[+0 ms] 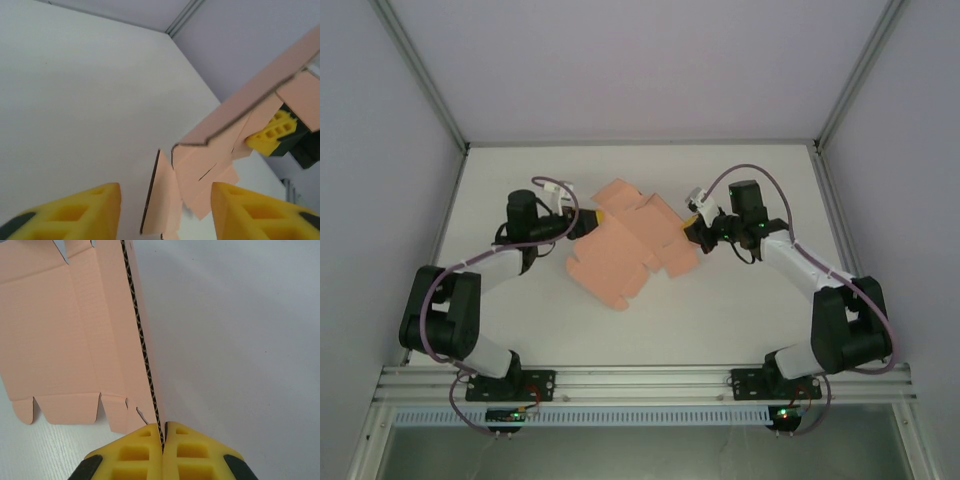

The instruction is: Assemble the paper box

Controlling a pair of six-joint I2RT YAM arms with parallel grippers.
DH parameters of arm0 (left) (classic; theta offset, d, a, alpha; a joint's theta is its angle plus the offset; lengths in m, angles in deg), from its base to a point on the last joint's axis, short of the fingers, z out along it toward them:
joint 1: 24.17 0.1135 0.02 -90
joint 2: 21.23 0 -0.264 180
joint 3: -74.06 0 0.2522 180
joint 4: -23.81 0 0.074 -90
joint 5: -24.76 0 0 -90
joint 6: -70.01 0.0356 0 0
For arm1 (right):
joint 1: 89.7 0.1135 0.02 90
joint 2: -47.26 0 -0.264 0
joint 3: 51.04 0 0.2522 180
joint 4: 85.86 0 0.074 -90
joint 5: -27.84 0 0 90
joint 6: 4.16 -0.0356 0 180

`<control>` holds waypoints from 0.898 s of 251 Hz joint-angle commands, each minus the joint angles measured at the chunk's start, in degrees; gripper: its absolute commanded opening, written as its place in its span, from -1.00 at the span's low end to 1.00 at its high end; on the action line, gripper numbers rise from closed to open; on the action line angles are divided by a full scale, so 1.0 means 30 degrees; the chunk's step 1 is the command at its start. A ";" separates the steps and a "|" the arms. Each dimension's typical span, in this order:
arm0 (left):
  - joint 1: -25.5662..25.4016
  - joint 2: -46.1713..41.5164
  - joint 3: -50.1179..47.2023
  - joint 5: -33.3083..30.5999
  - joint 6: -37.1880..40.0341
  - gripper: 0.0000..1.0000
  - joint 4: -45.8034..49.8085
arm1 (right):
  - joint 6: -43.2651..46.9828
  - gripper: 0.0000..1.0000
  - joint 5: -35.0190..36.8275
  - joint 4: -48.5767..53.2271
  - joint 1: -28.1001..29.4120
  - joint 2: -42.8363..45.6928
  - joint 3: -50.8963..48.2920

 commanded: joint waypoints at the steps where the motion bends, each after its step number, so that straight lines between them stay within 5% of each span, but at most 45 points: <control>1: -0.0149 0.0135 0.0371 0.0108 0.0566 -0.64 -0.1097 | -0.0824 -1.00 -0.0438 0.0151 -0.0201 -0.0269 0.0597; 21: -0.0376 -0.0076 0.0249 -0.0336 0.1163 -1.00 -0.0824 | -0.1721 -1.00 -0.0161 0.0121 -0.0310 -0.0534 0.0870; 106: -0.2614 -0.2559 -0.0632 -0.3714 0.5410 -1.00 0.1663 | -0.5406 -1.00 0.0712 0.3248 -0.1303 -0.2666 0.3575; 145: -0.5592 -0.3093 0.0079 -0.9659 0.9512 -1.00 0.4829 | -0.5945 -1.00 0.0767 0.3329 -0.1096 -0.2584 0.3645; 225: -1.0821 0.0503 0.2563 -1.4937 1.4944 -1.00 0.6788 | -0.5184 -1.00 0.3589 0.4175 0.1037 -0.0915 0.3764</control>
